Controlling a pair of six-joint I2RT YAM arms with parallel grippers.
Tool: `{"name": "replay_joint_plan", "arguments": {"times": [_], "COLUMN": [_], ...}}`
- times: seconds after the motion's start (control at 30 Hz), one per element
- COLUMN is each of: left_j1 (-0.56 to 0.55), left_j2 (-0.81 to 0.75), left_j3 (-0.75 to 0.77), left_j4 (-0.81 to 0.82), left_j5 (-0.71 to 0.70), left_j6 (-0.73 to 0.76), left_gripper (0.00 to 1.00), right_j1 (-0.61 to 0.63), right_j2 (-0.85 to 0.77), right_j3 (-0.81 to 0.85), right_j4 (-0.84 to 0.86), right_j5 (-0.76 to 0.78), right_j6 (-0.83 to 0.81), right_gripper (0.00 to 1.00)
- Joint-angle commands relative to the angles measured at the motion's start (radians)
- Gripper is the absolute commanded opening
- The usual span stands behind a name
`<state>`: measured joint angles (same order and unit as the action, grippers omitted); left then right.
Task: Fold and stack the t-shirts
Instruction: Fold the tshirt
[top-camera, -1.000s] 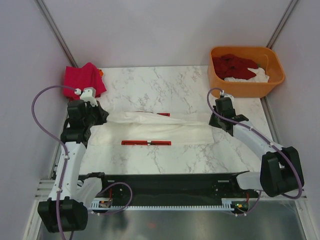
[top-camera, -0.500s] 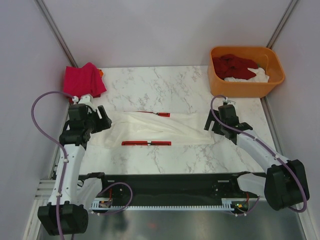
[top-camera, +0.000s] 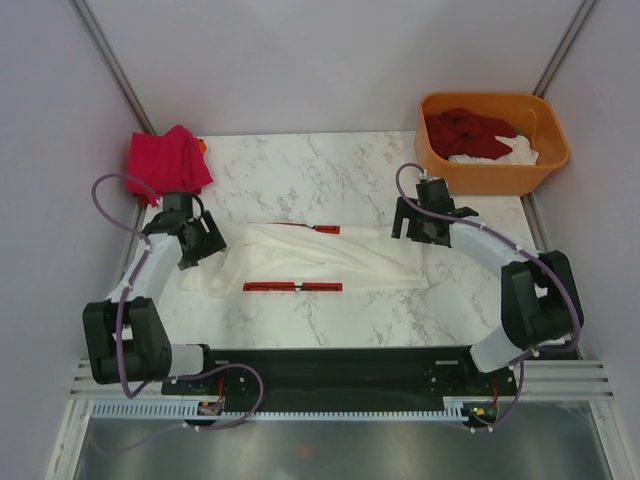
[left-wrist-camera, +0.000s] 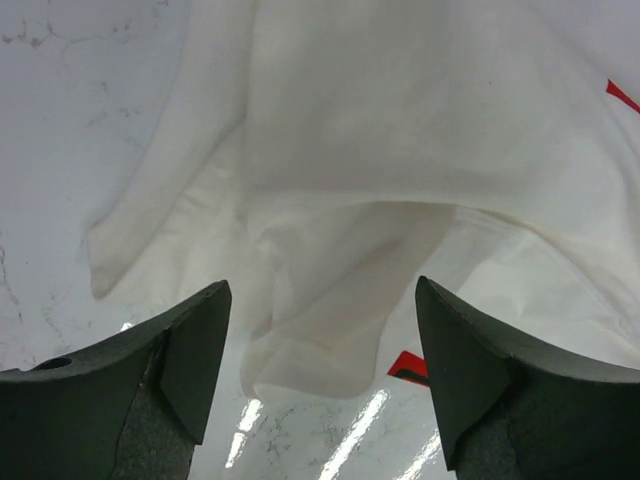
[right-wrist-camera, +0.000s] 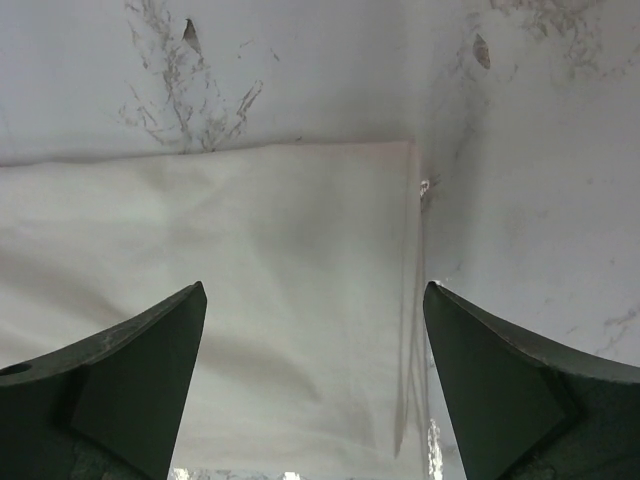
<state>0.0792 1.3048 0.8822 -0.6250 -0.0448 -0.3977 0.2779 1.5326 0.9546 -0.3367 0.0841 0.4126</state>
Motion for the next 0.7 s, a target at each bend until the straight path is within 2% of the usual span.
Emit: {"name": "replay_joint_plan", "arguments": {"times": [0.0, 0.13, 0.23, 0.27, 0.33, 0.37, 0.43, 0.47, 0.53, 0.67], "left_j1": [0.007, 0.027, 0.028, 0.028, 0.034, 0.037, 0.040, 0.040, 0.040, 0.040], "left_j2": [0.120, 0.270, 0.361, 0.381, 0.439, 0.456, 0.476, 0.494, 0.507, 0.511], "left_j3": [0.086, 0.156, 0.199, 0.213, 0.219, 0.225, 0.231, 0.238, 0.245, 0.255], "left_j4": [0.073, 0.093, 0.096, 0.096, 0.096, 0.096, 0.096, 0.096, 0.096, 0.096], "left_j5": [-0.079, -0.049, -0.044, -0.044, -0.044, -0.044, -0.044, -0.044, -0.044, -0.044], "left_j6": [-0.027, 0.023, 0.030, 0.030, 0.030, 0.030, 0.030, 0.030, 0.030, 0.030], "left_gripper": [0.82, 0.77, 0.73, 0.73, 0.73, 0.73, 0.73, 0.73, 0.73, 0.73], "right_j1": [-0.008, -0.011, -0.014, -0.017, -0.032, -0.037, -0.048, -0.054, -0.072, -0.109], "right_j2": [0.113, 0.250, 0.285, 0.291, 0.308, 0.313, 0.313, 0.313, 0.319, 0.339], "right_j3": [0.084, 0.153, 0.173, 0.173, 0.180, 0.184, 0.197, 0.203, 0.236, 0.291], "right_j4": [-0.015, -0.015, -0.005, 0.001, 0.010, 0.011, 0.016, 0.016, 0.019, 0.019], "right_j5": [0.023, 0.060, 0.115, 0.121, 0.128, 0.137, 0.147, 0.155, 0.160, 0.164], "right_j6": [-0.031, -0.037, -0.037, -0.038, -0.040, -0.040, -0.043, -0.041, -0.052, -0.077], "right_gripper": [0.98, 0.98, 0.90, 0.77, 0.58, 0.44, 0.32, 0.21, 0.13, 0.13]}}
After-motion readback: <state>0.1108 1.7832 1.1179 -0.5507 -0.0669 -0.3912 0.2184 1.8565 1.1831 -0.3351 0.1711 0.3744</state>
